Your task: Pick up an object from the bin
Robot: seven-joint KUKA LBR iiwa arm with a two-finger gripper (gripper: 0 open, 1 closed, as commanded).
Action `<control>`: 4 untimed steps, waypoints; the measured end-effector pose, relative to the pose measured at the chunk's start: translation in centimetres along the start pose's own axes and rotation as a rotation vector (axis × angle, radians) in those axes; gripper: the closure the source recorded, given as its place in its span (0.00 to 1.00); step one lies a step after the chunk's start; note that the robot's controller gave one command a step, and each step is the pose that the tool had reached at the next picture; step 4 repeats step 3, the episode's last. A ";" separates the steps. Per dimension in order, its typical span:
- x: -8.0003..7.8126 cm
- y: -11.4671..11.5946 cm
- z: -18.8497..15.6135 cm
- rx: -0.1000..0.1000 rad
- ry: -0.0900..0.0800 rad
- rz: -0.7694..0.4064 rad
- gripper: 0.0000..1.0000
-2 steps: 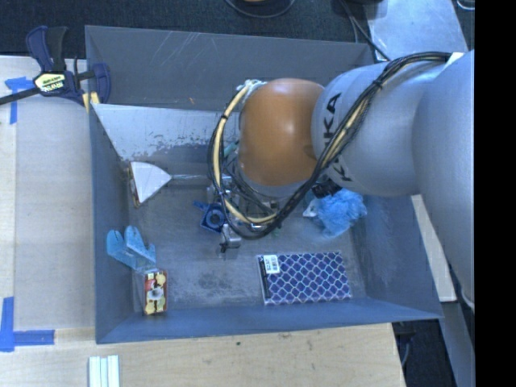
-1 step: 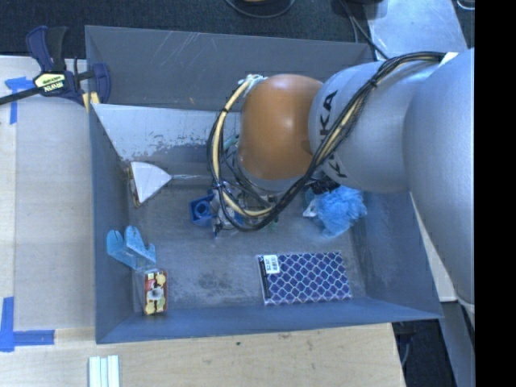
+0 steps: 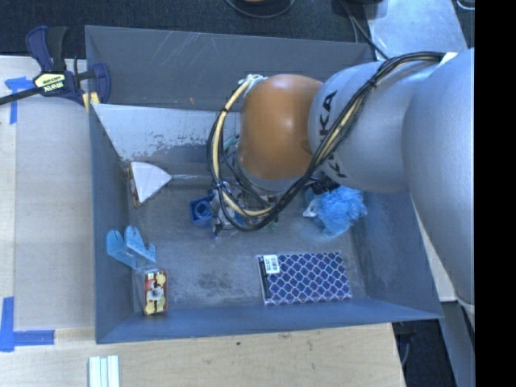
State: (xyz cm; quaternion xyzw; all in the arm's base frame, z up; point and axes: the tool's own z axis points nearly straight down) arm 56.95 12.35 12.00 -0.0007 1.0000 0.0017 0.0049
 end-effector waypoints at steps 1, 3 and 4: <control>-0.9 -0.7 -5.7 -0.001 -0.007 0.023 1.00; -2.1 0.0 -10.5 -0.003 -0.019 -0.011 1.00; -2.1 0.0 -10.5 -0.003 -0.019 -0.011 1.00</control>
Offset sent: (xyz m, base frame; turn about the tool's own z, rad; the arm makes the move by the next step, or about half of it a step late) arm 0.0209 0.0056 0.0171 -0.0135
